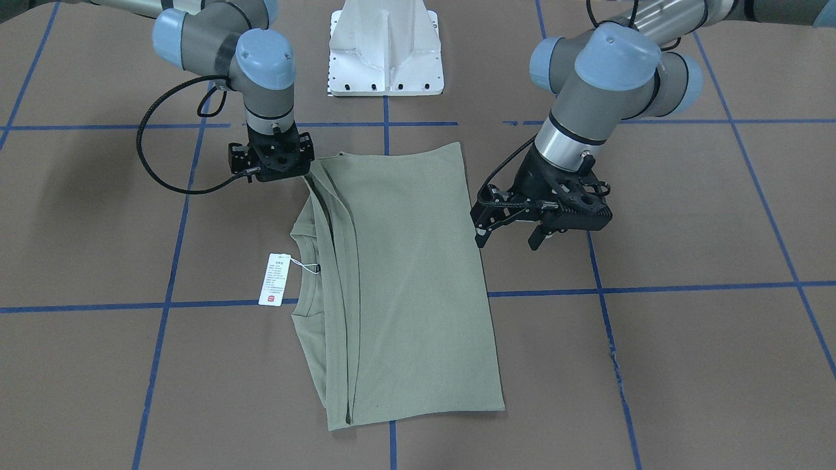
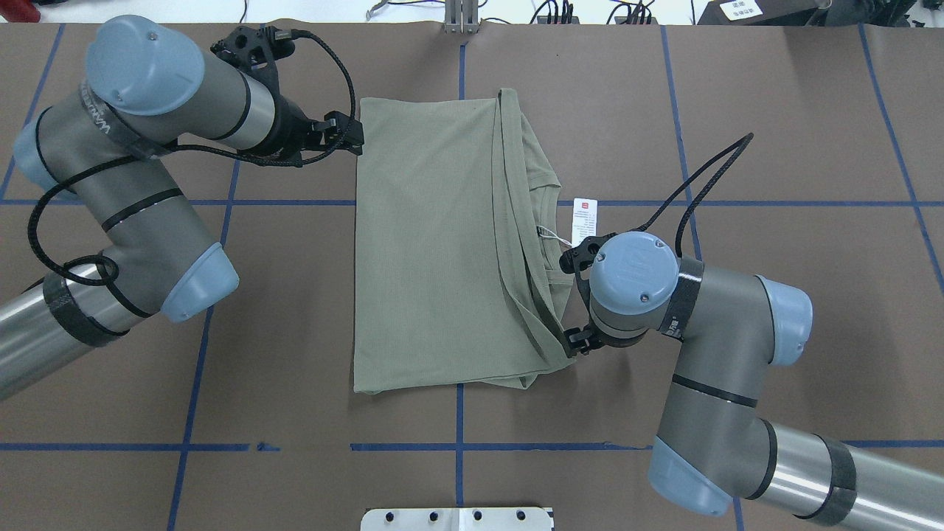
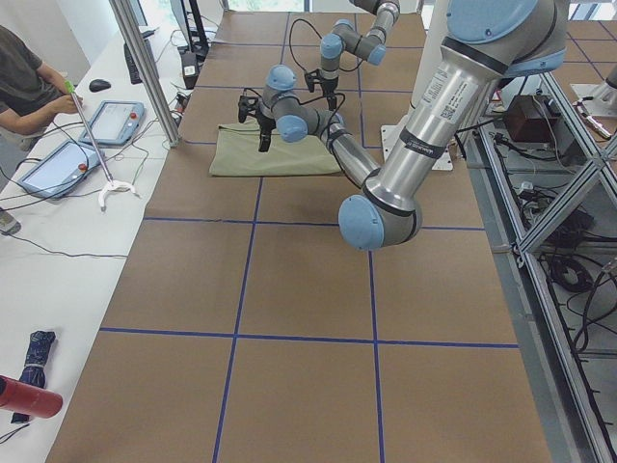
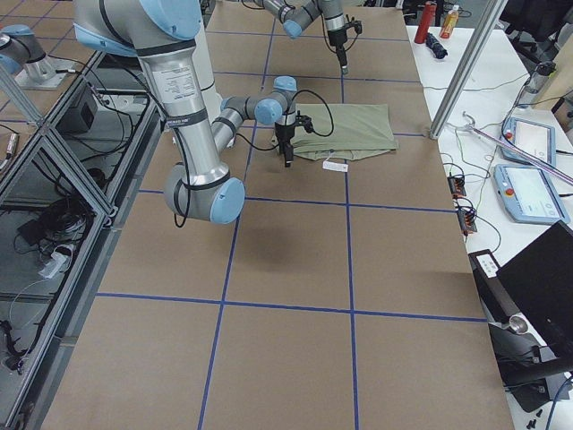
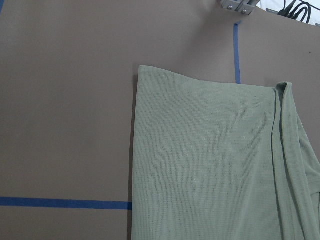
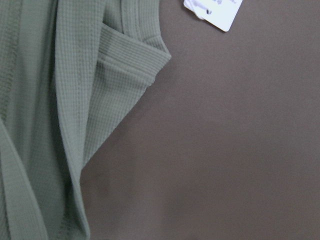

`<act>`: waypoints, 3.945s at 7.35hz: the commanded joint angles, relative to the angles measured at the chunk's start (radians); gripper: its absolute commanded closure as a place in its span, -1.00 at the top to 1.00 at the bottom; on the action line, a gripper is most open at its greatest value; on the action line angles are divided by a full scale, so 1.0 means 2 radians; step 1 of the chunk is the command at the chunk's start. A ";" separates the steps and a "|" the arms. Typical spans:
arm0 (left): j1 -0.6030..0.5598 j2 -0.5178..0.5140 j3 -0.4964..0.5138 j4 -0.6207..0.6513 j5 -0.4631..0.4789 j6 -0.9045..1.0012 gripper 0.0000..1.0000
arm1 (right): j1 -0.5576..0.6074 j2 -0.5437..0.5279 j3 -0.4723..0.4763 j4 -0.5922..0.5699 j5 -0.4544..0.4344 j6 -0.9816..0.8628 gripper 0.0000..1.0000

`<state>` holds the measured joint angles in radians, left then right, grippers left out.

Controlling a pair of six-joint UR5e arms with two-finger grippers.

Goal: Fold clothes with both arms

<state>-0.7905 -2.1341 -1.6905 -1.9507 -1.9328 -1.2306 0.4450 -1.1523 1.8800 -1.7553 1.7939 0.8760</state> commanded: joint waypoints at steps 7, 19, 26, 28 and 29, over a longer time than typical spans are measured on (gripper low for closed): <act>0.000 0.002 0.025 -0.030 0.000 0.006 1.00 | 0.021 0.124 -0.112 0.009 0.009 -0.011 1.00; 0.000 0.002 0.025 -0.030 0.000 0.005 1.00 | 0.010 0.098 -0.110 0.013 0.019 -0.009 1.00; 0.000 0.002 0.025 -0.031 0.000 0.005 1.00 | 0.005 0.099 -0.112 0.013 0.018 -0.004 1.00; 0.000 0.002 0.025 -0.030 0.000 0.005 1.00 | 0.002 0.098 -0.112 0.013 0.018 -0.004 1.00; 0.000 0.002 0.025 -0.031 0.000 0.005 1.00 | 0.002 0.095 -0.112 0.013 0.018 -0.005 1.00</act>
<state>-0.7900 -2.1307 -1.6414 -2.0115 -1.9328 -1.2210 0.4503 -0.9574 1.6556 -1.7288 1.8300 0.8680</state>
